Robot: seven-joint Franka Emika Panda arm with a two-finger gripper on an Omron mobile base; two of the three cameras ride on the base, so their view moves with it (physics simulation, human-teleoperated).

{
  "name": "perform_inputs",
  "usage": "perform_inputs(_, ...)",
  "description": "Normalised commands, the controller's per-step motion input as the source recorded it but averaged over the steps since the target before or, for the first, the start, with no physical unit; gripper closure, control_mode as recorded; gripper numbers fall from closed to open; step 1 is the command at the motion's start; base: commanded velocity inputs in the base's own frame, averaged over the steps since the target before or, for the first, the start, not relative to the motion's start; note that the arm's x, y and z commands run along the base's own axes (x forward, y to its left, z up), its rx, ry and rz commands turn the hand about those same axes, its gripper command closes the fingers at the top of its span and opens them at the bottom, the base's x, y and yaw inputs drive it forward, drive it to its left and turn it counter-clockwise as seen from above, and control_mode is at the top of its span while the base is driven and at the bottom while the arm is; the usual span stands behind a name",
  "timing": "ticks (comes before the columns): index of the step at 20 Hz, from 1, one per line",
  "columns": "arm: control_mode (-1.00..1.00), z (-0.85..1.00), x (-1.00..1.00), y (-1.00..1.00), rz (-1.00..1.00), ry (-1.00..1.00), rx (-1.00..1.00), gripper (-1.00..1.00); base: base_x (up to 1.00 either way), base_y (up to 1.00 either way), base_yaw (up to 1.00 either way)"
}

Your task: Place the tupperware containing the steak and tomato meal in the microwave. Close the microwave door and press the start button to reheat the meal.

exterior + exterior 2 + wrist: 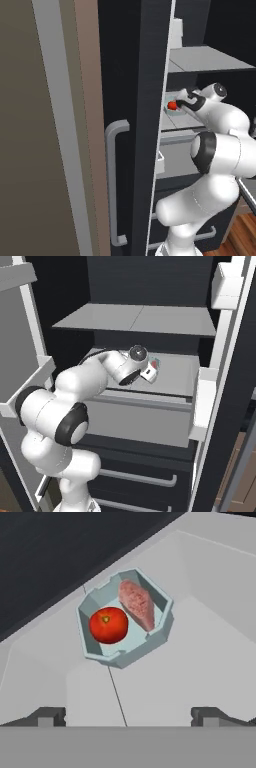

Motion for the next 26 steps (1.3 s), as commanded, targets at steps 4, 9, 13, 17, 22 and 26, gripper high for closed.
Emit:
perform_inputs(4, -1.00, -0.22, 0.34, -0.05, 0.00, 0.04, 0.04, -1.00, 0.00, 0.00, 0.00)
perform_inputs(9, -1.00, -0.25, 0.34, -0.11, 0.00, 0.01, 0.05, -1.00, 0.00, 0.00, 0.00)
perform_inputs(13, -1.00, -0.23, 0.34, -0.15, 0.00, 0.00, 0.06, -1.00, 0.00, 0.00, 0.00)
perform_inputs(17, -1.00, -0.19, 0.36, -0.13, 0.00, 0.00, 0.05, -1.00, 0.00, 0.00, 0.00)
perform_inputs(22, -1.00, -0.16, 0.37, -0.08, 0.00, 0.00, 0.02, -1.00, 0.00, 0.00, 0.00)
perform_inputs(26, -1.00, -0.11, 0.37, -0.01, 0.00, 0.00, 0.00, -1.00, 0.00, 0.00, 0.00)
